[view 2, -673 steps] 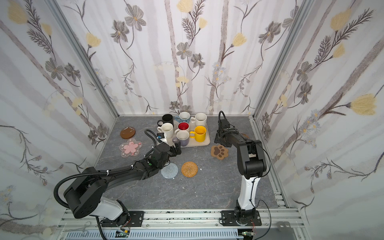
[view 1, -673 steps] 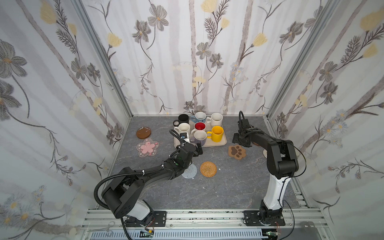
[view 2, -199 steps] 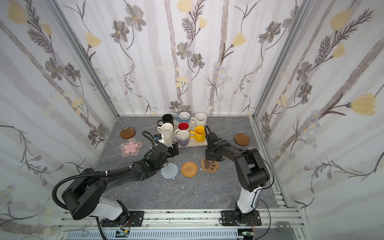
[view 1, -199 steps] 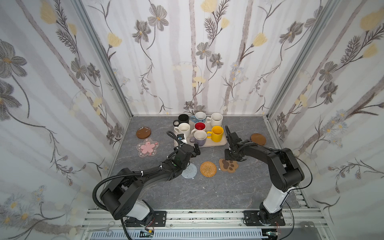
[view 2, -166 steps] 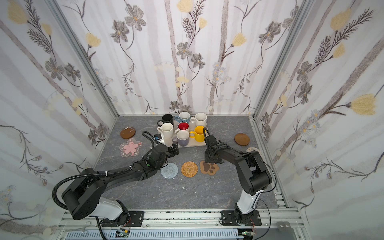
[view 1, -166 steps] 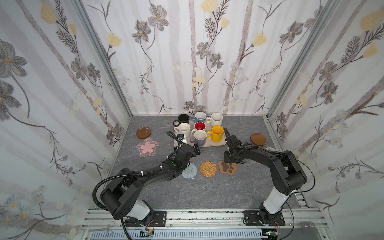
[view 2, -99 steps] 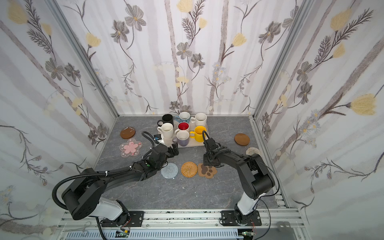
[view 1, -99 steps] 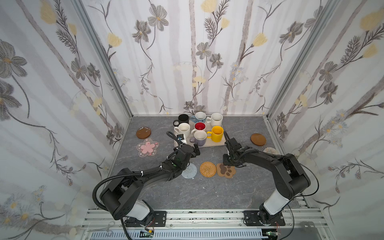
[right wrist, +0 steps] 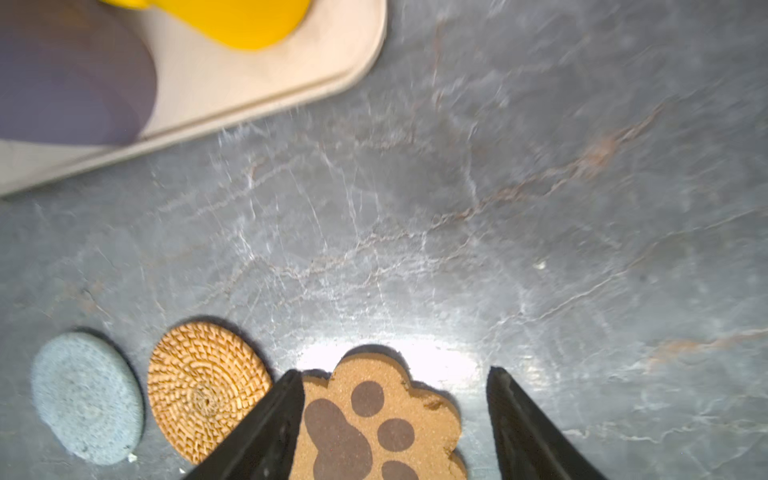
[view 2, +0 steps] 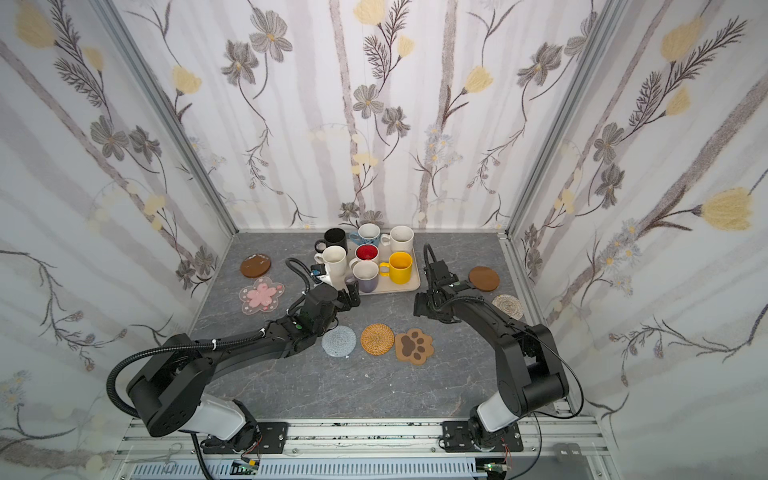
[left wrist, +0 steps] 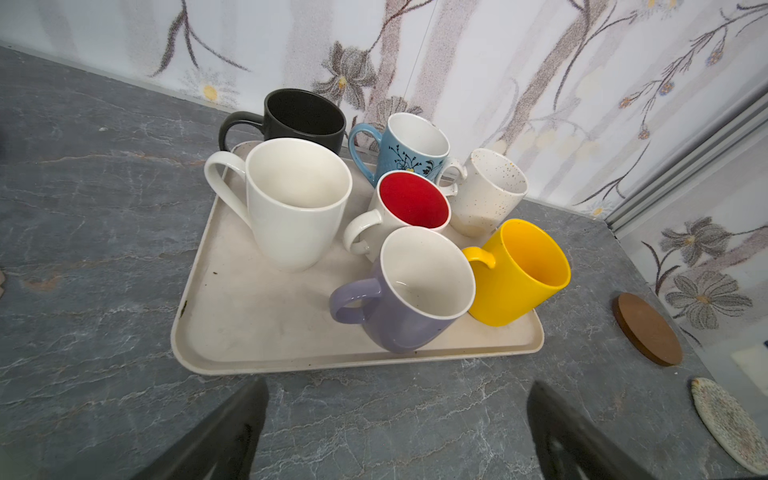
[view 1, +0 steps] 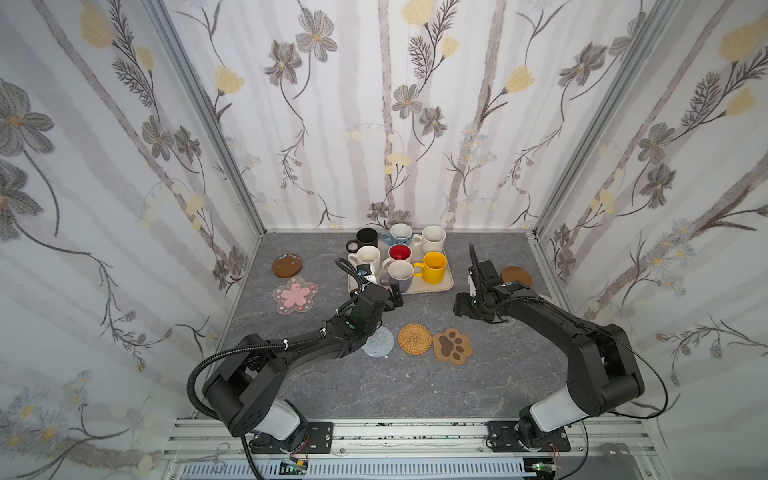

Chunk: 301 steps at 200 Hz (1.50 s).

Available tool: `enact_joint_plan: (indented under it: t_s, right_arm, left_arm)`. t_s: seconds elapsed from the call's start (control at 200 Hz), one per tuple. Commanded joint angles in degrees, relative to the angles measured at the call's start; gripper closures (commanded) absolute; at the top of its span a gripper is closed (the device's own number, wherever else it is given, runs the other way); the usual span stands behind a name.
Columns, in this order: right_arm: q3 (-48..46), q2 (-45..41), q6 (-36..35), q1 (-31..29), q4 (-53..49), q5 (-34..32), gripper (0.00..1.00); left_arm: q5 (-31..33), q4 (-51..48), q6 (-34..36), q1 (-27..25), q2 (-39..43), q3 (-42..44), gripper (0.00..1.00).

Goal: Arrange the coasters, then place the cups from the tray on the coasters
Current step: 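Lift the right gripper and move it over the brown wooden coaster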

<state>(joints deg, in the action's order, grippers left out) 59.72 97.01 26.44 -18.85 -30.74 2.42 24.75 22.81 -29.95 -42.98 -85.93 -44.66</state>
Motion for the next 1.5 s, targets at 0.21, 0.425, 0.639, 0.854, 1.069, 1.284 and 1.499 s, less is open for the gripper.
enact_joint_plan:
  t_s: [0.21, 0.425, 0.639, 0.854, 1.069, 1.284, 1.499]
  right_arm:
    - [10.9, 0.9, -8.9, 11.0, 2.1, 1.6, 0.11]
    - [20.0, 9.8, -11.4, 17.5, 2.3, -0.5, 0.04]
    - [29.3, 20.3, -12.2, 23.4, 1.6, -3.5, 0.00]
    - [40.1, 30.0, -12.2, 28.0, -1.9, -4.1, 0.00]
    - [54.9, 41.5, -13.5, 28.8, -9.0, -6.7, 0.00]
    - [63.5, 48.1, -13.2, 29.6, -11.7, -7.5, 0.00]
    - [65.0, 50.9, -12.3, 29.9, -12.2, -7.2, 0.08]
  left_arm:
    - [-4.7, 0.7, 4.8, -0.1, -4.7, -10.5, 0.00]
    - [-6.3, 0.3, 5.9, 0.0, -9.3, -17.0, 0.00]
    - [-6.9, 0.2, 5.9, 0.2, -14.1, -20.8, 0.00]
    - [-8.0, 0.4, 5.7, 0.2, -14.3, -20.6, 0.00]
    - [-7.5, 0.3, 7.2, 0.4, -14.2, -19.8, 0.00]
    - [-8.3, 0.4, 7.6, 0.5, -13.2, -18.9, 0.00]
    - [-8.1, 0.4, 8.2, 0.4, -13.6, -18.6, 0.00]
